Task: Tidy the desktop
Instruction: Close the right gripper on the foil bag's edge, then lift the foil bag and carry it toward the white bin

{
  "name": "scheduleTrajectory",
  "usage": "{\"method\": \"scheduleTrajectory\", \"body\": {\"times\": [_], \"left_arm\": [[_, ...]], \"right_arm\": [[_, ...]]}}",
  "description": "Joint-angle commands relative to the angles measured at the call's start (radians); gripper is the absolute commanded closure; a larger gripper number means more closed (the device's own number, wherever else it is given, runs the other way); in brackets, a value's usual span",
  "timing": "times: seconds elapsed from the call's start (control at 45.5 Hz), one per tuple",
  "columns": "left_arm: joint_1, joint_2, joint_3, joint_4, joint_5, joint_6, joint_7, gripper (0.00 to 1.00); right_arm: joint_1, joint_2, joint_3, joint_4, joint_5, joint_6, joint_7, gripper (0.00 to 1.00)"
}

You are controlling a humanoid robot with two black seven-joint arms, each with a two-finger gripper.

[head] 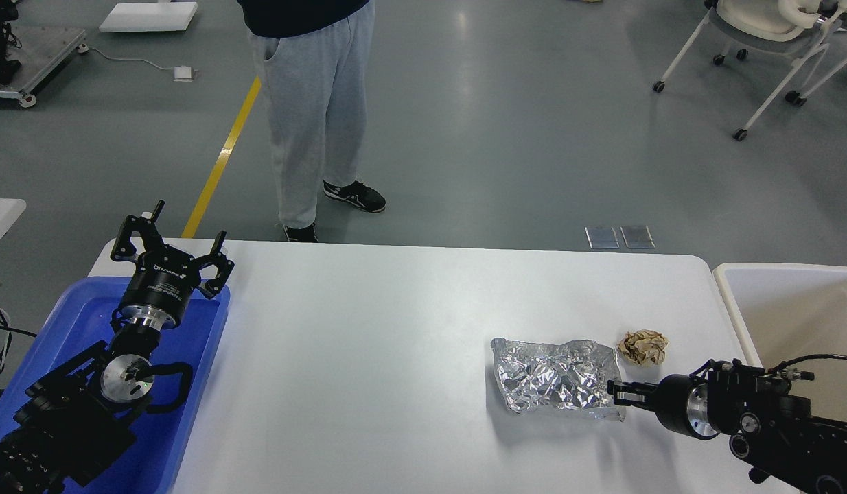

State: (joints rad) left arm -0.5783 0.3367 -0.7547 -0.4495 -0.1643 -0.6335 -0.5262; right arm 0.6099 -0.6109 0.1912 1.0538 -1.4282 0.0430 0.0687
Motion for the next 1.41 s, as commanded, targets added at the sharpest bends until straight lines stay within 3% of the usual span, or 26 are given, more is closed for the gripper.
{"method": "scheduleTrajectory", "body": {"times": [0.0,0.483,1.01,1.383], "left_arm": [[0.000,-0.001,0.000,0.000,0.000,0.000,0.000,0.00],[0.000,0.001,0.000,0.000,0.000,0.000,0.000,0.00],[0.000,0.001,0.000,0.000,-0.001,0.000,0.000,0.00],[0.000,0.001,0.000,0.000,0.000,0.000,0.000,0.00]], "right_arm": [[0.001,-0.001,-0.004,-0.006,0.011,0.000,0.000,1.00],[0.094,-0.208,-0.006,0.164,0.092,0.035,0.008,1.00],[0.350,-0.538,-0.001,0.408,0.186,0.225,0.005,1.00],[0.522,-0.647,0.010,0.454,0.222,0.379,0.000,1.00]]}}
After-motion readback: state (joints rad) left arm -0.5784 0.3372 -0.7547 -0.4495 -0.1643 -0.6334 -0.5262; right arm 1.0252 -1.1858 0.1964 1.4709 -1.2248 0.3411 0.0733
